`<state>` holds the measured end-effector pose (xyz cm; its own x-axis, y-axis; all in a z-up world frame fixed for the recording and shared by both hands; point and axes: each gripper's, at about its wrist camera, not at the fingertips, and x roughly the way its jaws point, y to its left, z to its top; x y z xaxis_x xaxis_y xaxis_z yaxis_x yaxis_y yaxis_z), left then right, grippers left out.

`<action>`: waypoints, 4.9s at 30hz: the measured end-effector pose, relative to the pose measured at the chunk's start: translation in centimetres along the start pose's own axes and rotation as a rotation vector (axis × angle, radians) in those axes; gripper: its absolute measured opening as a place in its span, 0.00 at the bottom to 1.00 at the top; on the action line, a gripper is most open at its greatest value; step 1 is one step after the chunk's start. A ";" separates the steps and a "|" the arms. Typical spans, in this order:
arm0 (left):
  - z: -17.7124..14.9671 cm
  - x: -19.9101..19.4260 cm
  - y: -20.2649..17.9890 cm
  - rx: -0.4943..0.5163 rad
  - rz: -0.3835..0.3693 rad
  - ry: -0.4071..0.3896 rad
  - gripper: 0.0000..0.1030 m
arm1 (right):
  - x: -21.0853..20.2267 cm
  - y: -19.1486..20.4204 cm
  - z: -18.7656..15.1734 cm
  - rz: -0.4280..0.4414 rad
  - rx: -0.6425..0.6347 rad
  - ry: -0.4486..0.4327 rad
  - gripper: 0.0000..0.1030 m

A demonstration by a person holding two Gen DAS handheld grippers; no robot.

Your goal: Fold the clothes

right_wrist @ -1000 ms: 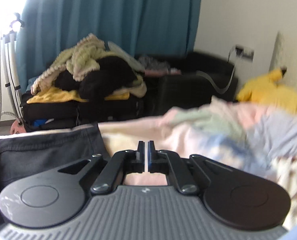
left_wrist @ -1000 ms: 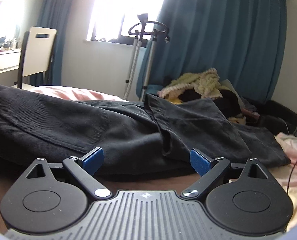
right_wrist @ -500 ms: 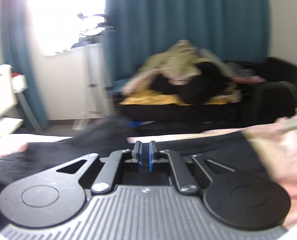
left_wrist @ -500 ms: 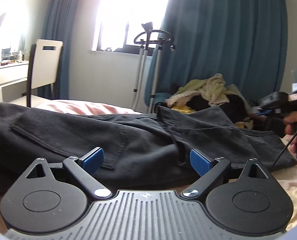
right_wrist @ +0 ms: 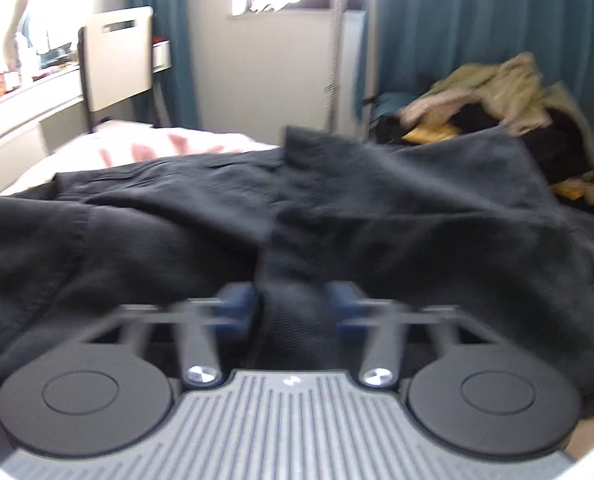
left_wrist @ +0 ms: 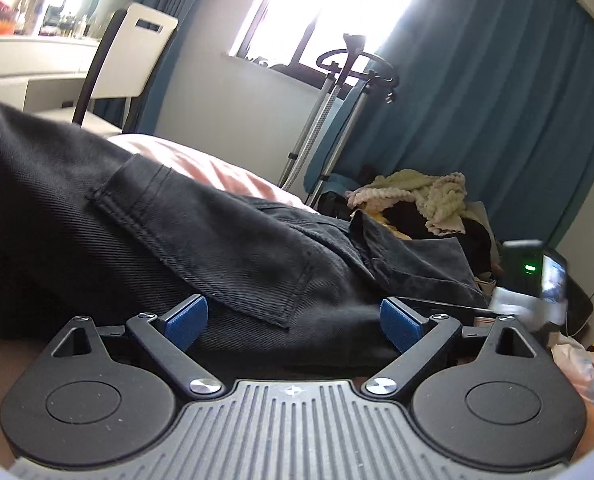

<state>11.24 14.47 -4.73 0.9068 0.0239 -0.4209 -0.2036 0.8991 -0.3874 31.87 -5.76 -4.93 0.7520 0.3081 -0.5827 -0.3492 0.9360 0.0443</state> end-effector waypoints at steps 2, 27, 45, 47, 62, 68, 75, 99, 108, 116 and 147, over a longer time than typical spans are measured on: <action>0.0 0.2 0.0 -0.006 -0.005 0.006 0.92 | -0.6 -1.4 0.1 -0.021 0.035 -0.043 0.08; -3.4 5.4 -5.3 0.224 0.039 0.101 0.92 | -5.8 -39.0 -9.2 -0.686 0.472 -0.165 0.08; -4.8 1.1 -6.9 0.263 -0.160 0.006 0.92 | -21.0 -23.2 -5.4 -0.445 0.313 -0.296 0.64; -4.8 -0.1 -7.2 0.287 -0.189 -0.010 0.92 | -23.5 -19.4 -5.8 -0.379 0.279 -0.311 0.64; -3.7 -6.2 -6.2 0.157 -0.374 0.038 0.92 | -30.9 -3.6 -13.1 -0.165 0.271 -0.358 0.77; -2.8 -9.2 -4.6 0.119 -0.398 -0.005 0.92 | -30.6 -3.9 -14.5 -0.118 0.357 -0.353 0.83; -3.6 -14.0 -3.2 0.195 -0.450 -0.063 0.92 | -30.5 -3.1 -14.0 -0.097 0.309 -0.349 0.83; 14.3 3.1 29.5 -0.502 0.031 0.256 0.95 | -26.8 -1.3 -14.2 0.009 0.308 -0.193 1.00; 13.9 8.5 28.9 -0.600 -0.210 0.462 0.79 | -24.1 -0.8 -13.8 0.036 0.343 -0.121 1.00; 17.1 12.4 27.5 -0.485 -0.363 0.524 0.77 | -22.9 -1.5 -14.5 0.152 0.490 -0.050 1.00; 4.8 -13.6 12.2 0.132 -0.396 0.381 0.16 | -29.9 -5.2 -15.9 0.112 0.664 -0.163 1.00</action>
<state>-1.75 27.28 0.20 0.7023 -0.4639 -0.5400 0.1953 0.8549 -0.4806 2.28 -22.60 -0.65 0.8242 0.3816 -0.4183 -0.0522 0.7869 0.6149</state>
